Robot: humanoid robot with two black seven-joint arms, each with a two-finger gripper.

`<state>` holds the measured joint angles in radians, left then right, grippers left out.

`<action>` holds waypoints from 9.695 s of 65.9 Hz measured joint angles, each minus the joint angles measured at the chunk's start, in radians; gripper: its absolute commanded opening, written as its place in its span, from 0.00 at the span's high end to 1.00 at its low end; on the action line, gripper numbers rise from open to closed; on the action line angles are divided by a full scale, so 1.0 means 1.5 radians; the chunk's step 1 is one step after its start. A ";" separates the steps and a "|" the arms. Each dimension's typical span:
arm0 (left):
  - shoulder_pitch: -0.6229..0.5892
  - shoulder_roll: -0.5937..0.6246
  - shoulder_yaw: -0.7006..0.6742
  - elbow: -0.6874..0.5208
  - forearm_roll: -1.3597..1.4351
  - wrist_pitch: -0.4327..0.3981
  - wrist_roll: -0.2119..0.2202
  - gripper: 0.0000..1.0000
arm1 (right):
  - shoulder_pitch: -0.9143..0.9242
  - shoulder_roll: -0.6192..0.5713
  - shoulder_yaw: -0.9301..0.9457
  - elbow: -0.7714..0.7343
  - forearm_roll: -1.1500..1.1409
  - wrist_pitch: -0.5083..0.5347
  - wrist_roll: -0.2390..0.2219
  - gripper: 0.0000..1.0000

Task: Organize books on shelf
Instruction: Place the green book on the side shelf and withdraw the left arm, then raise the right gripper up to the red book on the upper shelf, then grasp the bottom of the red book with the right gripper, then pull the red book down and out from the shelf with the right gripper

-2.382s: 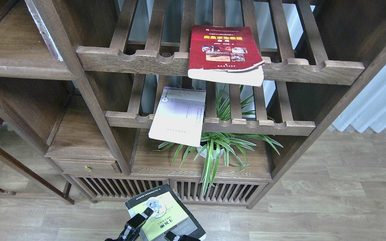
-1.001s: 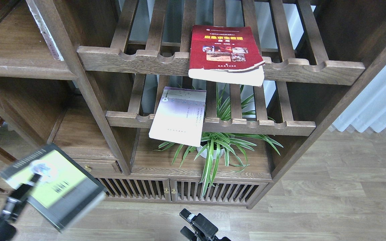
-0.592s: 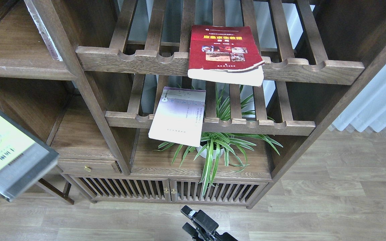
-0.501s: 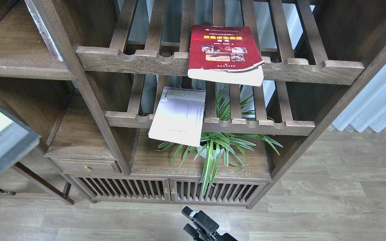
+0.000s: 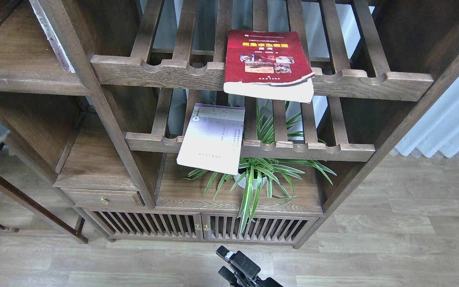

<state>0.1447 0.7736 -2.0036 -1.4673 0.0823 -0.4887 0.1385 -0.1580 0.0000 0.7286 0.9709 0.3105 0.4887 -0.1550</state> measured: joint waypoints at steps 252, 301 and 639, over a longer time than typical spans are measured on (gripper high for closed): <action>-0.352 -0.170 0.141 0.051 0.176 0.000 -0.051 0.22 | -0.004 0.000 0.031 0.027 0.008 0.000 0.006 0.01; -0.072 -0.256 0.147 -0.019 0.100 0.000 -0.051 0.00 | 0.005 0.000 0.114 0.150 0.009 0.000 0.079 0.01; -0.005 -0.253 0.123 0.150 0.080 0.000 -0.052 0.00 | -0.207 -0.223 0.392 0.408 0.056 0.000 0.094 0.83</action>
<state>0.1368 0.3942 -1.8187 -1.2416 0.2025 -0.4887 0.0605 -0.4682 -0.3338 1.3169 1.5831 0.3943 0.4881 -0.0141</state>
